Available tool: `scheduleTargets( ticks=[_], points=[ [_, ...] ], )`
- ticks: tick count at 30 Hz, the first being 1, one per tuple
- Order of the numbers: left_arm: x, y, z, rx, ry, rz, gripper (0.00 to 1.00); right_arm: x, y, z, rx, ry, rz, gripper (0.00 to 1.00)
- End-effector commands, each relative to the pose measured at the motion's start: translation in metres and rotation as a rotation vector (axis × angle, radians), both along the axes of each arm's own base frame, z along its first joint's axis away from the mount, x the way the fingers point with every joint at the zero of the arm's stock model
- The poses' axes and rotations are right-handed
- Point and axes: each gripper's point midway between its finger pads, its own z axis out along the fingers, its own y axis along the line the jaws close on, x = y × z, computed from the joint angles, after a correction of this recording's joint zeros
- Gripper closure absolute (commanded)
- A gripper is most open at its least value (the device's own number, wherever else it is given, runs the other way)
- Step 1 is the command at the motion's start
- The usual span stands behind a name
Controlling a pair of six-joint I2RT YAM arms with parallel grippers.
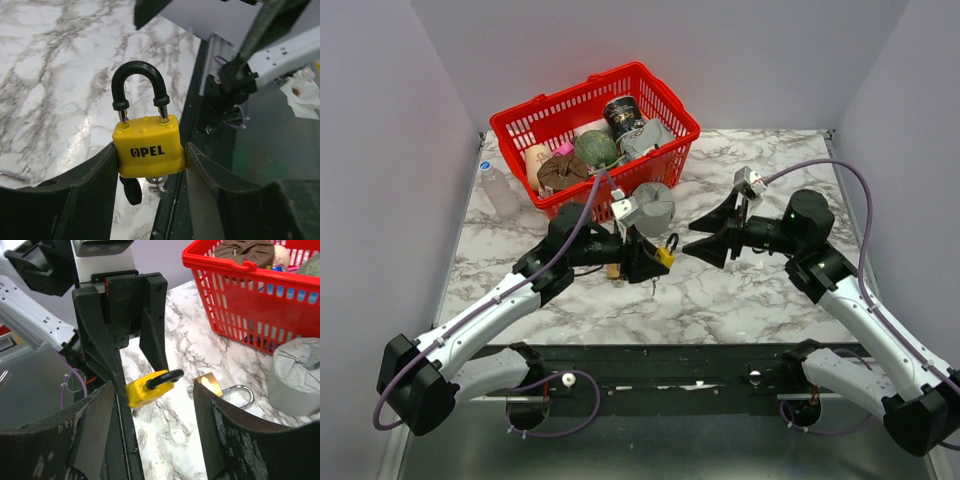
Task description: Unlock with the key
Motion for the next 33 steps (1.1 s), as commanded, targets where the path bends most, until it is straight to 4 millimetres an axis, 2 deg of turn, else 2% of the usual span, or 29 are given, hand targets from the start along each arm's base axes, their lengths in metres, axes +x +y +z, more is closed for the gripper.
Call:
scheduleTargets(
  ticks=[1, 7, 11, 21, 29, 32, 33],
  points=[
    [-0.029, -0.007, 0.023, -0.083, -0.051, -0.228, 1.00, -0.016, 0.011, 0.024, 0.043, -0.092, 0.133, 0.27],
    [-0.039, -0.010, 0.022, -0.093, -0.003, -0.305, 1.00, -0.016, 0.023, 0.025, 0.041, -0.089, 0.191, 0.27],
    [-0.041, -0.011, 0.026, -0.111, 0.014, -0.323, 1.00, -0.027, 0.029, 0.023, 0.034, -0.067, 0.278, 0.27],
    [-0.037, -0.010, 0.032, -0.134, 0.011, -0.308, 1.00, -0.041, 0.029, -0.008, -0.006, 0.062, 0.334, 0.28],
    [-0.032, -0.008, 0.035, -0.143, 0.002, -0.280, 1.00, -0.049, 0.026, -0.027, -0.023, 0.130, 0.344, 0.38],
    [-0.031, -0.008, 0.034, -0.143, -0.001, -0.271, 1.00, -0.049, 0.026, -0.030, -0.028, 0.142, 0.336, 0.46],
    [-0.030, -0.008, 0.034, -0.142, -0.003, -0.265, 1.00, -0.048, 0.026, -0.030, -0.028, 0.141, 0.332, 0.51]
  ],
)
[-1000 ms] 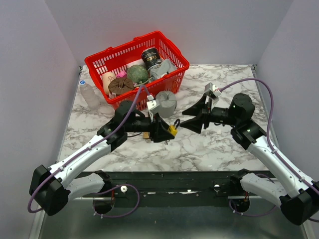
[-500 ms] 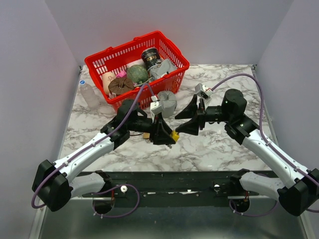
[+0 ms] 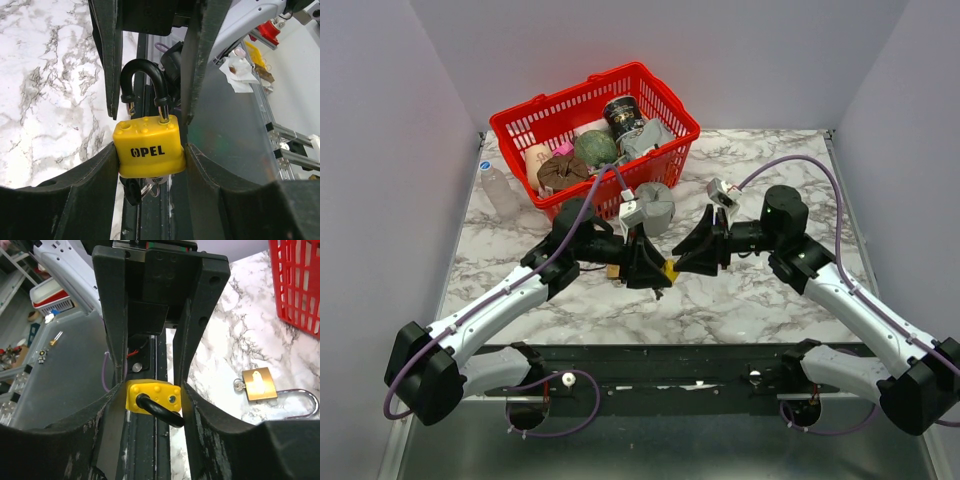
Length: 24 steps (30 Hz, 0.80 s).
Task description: Unlock with the key
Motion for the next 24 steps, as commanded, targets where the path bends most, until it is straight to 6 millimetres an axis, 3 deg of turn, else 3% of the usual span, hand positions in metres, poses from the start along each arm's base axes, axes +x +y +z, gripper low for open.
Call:
scheduleTargets(
  ticks=[1, 5, 9, 10, 11, 18, 24],
  points=[
    [0.005, 0.000, 0.025, -0.074, -0.104, 0.011, 1.00, -0.012, -0.002, -0.004, -0.008, 0.036, 0.032, 0.54],
    [0.015, 0.001, 0.015, -0.025, -0.101, 0.075, 1.00, -0.002, -0.002, -0.004, -0.016, 0.039, -0.032, 0.68],
    [0.042, 0.003, -0.004, 0.084, -0.109, 0.238, 1.00, 0.019, -0.004, -0.014, -0.064, 0.078, -0.167, 0.94],
    [0.058, 0.005, -0.009, 0.123, -0.136, 0.333, 1.00, 0.023, -0.005, -0.019, -0.082, 0.097, -0.195, 0.97],
    [0.059, 0.007, -0.019, 0.171, -0.124, 0.359, 1.00, 0.028, -0.005, -0.025, -0.097, 0.110, -0.217, 0.99],
    [0.072, 0.005, -0.045, 0.335, -0.105, 0.594, 1.00, 0.066, -0.015, -0.071, -0.257, 0.232, -0.444, 0.99],
    [0.062, -0.006, -0.068, 0.390, 0.024, 0.726, 1.00, 0.064, -0.021, -0.104, -0.329, 0.297, -0.468, 0.96]
  ],
)
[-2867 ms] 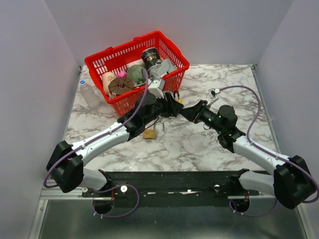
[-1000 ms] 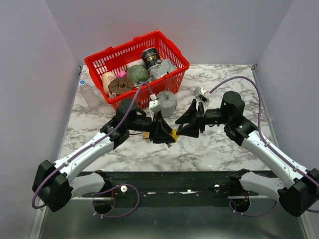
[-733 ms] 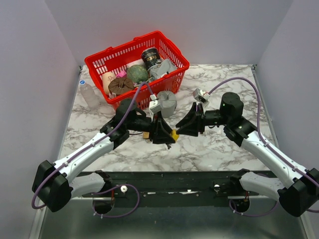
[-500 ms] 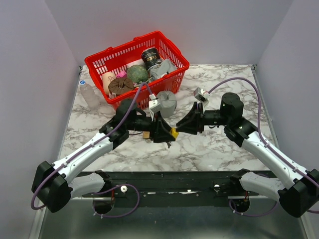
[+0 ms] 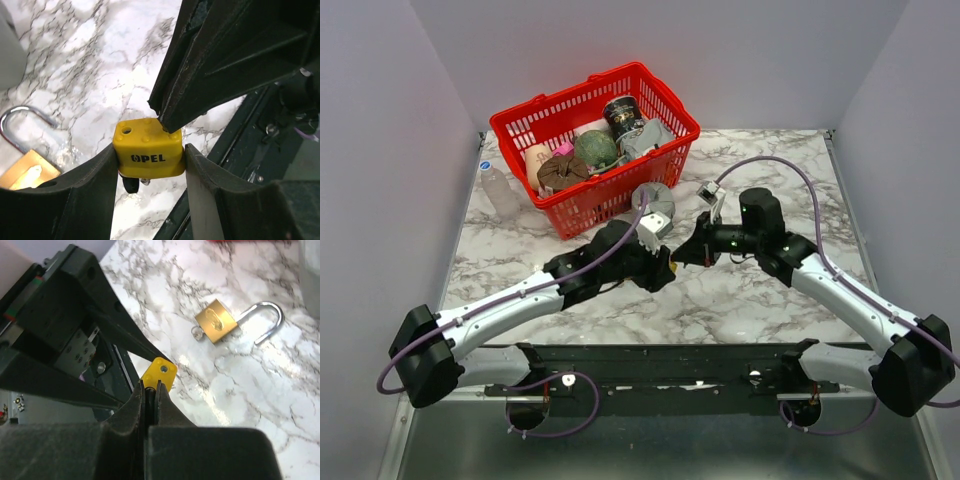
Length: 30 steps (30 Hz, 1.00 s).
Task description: Unlock with the key
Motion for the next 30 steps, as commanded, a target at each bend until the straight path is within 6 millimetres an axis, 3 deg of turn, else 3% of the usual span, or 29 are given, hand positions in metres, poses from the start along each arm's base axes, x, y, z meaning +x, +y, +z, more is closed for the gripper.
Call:
scheduleTargets(
  ticks=[1, 2, 5, 6, 10, 15, 19, 20, 25, 26, 30],
  points=[
    [0.012, -0.005, 0.002, -0.022, 0.057, 0.236, 1.00, 0.006, -0.014, -0.036, -0.104, 0.037, -0.082, 0.92],
    [0.006, -0.008, -0.002, -0.019, 0.074, 0.234, 1.00, 0.006, -0.015, -0.040, -0.111, 0.041, -0.088, 0.88],
    [0.000, -0.014, -0.015, -0.017, 0.135, 0.280, 1.00, 0.005, -0.022, -0.052, -0.138, 0.060, -0.124, 0.63],
    [-0.002, -0.015, -0.018, -0.018, 0.151, 0.290, 1.00, 0.011, -0.028, -0.058, -0.160, 0.068, -0.181, 0.50],
    [-0.014, -0.023, -0.028, -0.034, 0.228, 0.331, 1.00, 0.024, -0.055, -0.080, -0.271, 0.082, -0.361, 0.29],
    [-0.025, -0.031, -0.047, 0.024, 0.287, 0.344, 1.00, 0.042, -0.092, -0.096, -0.382, 0.049, -0.580, 0.21],
    [-0.019, -0.031, -0.062, 0.088, 0.306, 0.391, 1.00, 0.049, -0.113, -0.087, -0.401, 0.004, -0.704, 0.17],
    [-0.019, -0.028, -0.072, 0.135, 0.311, 0.405, 1.00, 0.049, -0.116, -0.084, -0.395, -0.007, -0.719, 0.16],
    [-0.005, -0.033, -0.083, 0.186, 0.296, 0.447, 1.00, 0.049, -0.121, -0.067, -0.339, -0.045, -0.760, 0.11],
    [-0.004, -0.031, -0.094, 0.219, 0.305, 0.460, 1.00, 0.048, -0.123, -0.063, -0.331, -0.056, -0.769, 0.10],
    [0.009, -0.028, -0.108, 0.262, 0.299, 0.526, 1.00, 0.048, -0.133, -0.063, -0.336, -0.070, -0.811, 0.10]
  ],
)
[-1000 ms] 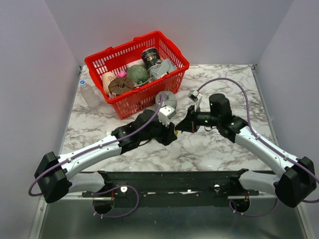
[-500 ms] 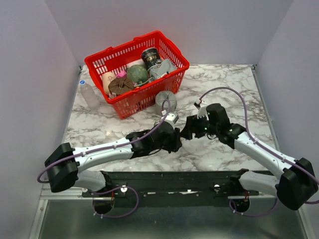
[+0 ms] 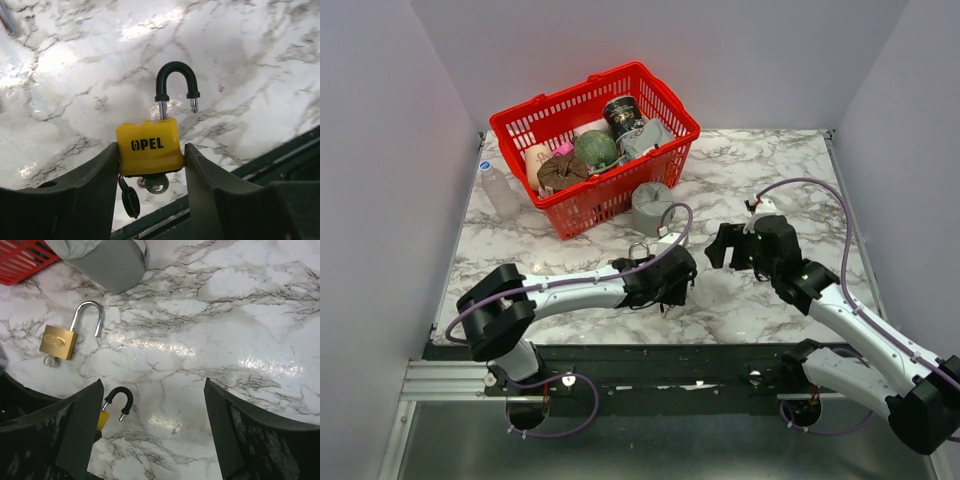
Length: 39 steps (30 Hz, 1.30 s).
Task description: Unlock with the key
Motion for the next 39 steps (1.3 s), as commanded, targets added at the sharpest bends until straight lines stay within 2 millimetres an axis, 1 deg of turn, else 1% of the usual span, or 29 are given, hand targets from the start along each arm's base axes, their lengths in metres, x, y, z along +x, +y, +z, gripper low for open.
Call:
scheduleTargets(
  ticks=[1, 3, 4, 8, 12, 13, 15, 16, 17, 19, 25, 28, 30, 31, 32, 34, 35, 39],
  points=[
    [0.021, 0.002, -0.001, 0.045, -0.041, 0.098, 1.00, 0.005, -0.020, -0.003, -0.032, -0.030, -0.099, 0.10],
    [0.027, 0.003, -0.007, 0.065, -0.047, 0.128, 1.00, 0.004, -0.021, -0.004, -0.034, -0.031, -0.102, 0.10],
    [0.032, 0.003, -0.005, 0.065, -0.054, 0.146, 1.00, 0.004, -0.021, -0.004, -0.035, -0.030, -0.103, 0.10],
    [0.051, 0.013, -0.018, 0.083, -0.043, 0.216, 1.00, 0.004, -0.022, -0.004, -0.032, -0.030, -0.106, 0.10],
    [0.063, 0.018, -0.026, 0.117, -0.060, 0.250, 1.00, 0.004, -0.022, -0.008, -0.038, -0.023, -0.105, 0.10],
    [0.066, 0.016, -0.025, 0.120, -0.064, 0.253, 1.00, 0.005, -0.022, -0.009, -0.041, -0.021, -0.106, 0.10],
    [0.069, 0.017, -0.033, 0.148, -0.058, 0.254, 1.00, 0.005, -0.020, -0.009, -0.039, -0.019, -0.102, 0.10],
    [0.072, 0.013, -0.030, 0.146, -0.066, 0.250, 1.00, 0.005, -0.020, -0.009, -0.038, -0.018, -0.102, 0.10],
    [0.073, 0.014, -0.034, 0.161, -0.062, 0.247, 1.00, 0.005, -0.019, -0.010, -0.038, -0.016, -0.098, 0.10],
    [0.076, 0.013, -0.034, 0.169, -0.075, 0.252, 1.00, 0.005, -0.019, -0.011, -0.037, -0.016, -0.099, 0.10],
    [0.090, 0.027, -0.041, 0.197, -0.081, 0.309, 1.00, 0.006, -0.017, -0.010, -0.028, -0.019, -0.094, 0.10],
    [0.095, 0.024, -0.040, 0.202, -0.087, 0.301, 1.00, 0.006, -0.016, -0.009, -0.023, -0.020, -0.087, 0.10],
    [0.094, 0.022, -0.047, 0.222, -0.073, 0.281, 1.00, 0.006, -0.016, -0.010, -0.023, -0.020, -0.087, 0.10],
    [0.095, 0.020, -0.046, 0.220, -0.073, 0.277, 1.00, 0.005, -0.016, -0.010, -0.025, -0.019, -0.088, 0.10],
    [0.094, 0.021, -0.051, 0.238, -0.065, 0.272, 1.00, 0.005, -0.016, -0.010, -0.023, -0.018, -0.088, 0.10],
    [0.095, 0.021, -0.052, 0.247, -0.064, 0.274, 1.00, 0.005, -0.016, -0.010, -0.021, -0.021, -0.088, 0.10],
    [0.095, 0.025, -0.055, 0.266, -0.061, 0.279, 1.00, 0.005, -0.016, -0.009, -0.020, -0.024, -0.087, 0.10],
    [0.098, 0.030, -0.055, 0.301, -0.068, 0.291, 1.00, 0.005, -0.016, -0.007, -0.014, -0.030, -0.087, 0.10]
  ],
)
